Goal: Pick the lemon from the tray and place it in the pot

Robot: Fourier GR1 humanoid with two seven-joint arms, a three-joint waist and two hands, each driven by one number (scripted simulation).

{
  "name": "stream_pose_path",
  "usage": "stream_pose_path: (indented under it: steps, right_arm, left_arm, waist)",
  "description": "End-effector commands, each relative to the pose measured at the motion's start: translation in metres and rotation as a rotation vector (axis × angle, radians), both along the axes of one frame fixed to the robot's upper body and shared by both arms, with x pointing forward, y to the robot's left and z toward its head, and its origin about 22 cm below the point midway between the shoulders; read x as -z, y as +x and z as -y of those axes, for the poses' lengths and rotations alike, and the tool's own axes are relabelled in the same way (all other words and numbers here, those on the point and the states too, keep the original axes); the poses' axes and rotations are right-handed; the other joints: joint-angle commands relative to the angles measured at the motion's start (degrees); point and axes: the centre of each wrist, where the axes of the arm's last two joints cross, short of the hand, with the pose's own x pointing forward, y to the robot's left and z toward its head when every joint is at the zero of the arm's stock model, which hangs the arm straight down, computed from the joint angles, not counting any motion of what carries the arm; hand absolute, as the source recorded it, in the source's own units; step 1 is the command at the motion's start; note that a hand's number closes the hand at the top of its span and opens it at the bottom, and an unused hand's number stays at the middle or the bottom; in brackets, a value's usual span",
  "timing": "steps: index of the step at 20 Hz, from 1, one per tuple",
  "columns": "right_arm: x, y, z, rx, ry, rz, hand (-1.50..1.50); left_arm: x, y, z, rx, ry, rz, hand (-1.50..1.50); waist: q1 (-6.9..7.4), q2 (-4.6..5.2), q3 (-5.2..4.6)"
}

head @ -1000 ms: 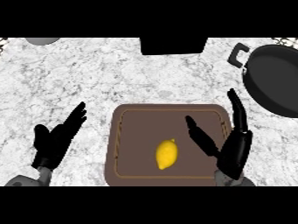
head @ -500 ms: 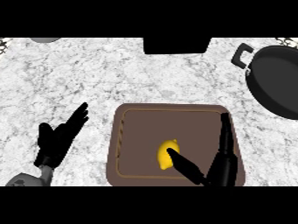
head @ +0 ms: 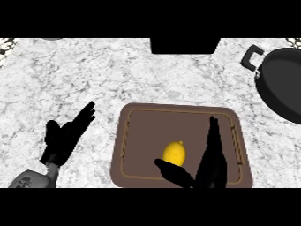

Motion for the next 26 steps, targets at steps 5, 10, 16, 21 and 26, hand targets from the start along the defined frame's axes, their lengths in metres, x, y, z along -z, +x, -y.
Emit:
stream_pose_path:
  steps: [5,10,16,21,26]
  right_arm:
    - [0.007,0.007,-0.019,0.044,0.011,-0.216,-1.5]
    - [0.009,-0.013,-0.007,0.094,-0.035,-0.154,-1.5]
    - [0.029,-0.036,-0.02,0.057,0.022,-0.113,-1.5]
    - [0.039,-0.035,-0.017,0.038,0.136,0.005,-1.5]
    - [0.036,-0.036,-0.004,0.034,0.238,0.092,-1.5]
  left_arm:
    - [0.012,-0.002,-0.002,-0.003,0.006,0.013,0.0]
    - [0.013,-0.002,-0.001,0.001,-0.013,-0.005,0.0]
    - [0.007,0.006,0.002,0.008,-0.01,-0.002,0.0]
    - [0.013,0.003,0.008,0.006,0.008,0.007,0.0]
    - [0.006,0.01,0.014,0.015,-0.011,0.007,0.0]
  waist:
    - [0.45,0.04,0.16]
    - [-0.12,-0.07,0.17]
    - [0.05,0.02,0.19]
    - [0.16,0.08,0.23]
    - [0.08,0.08,0.28]
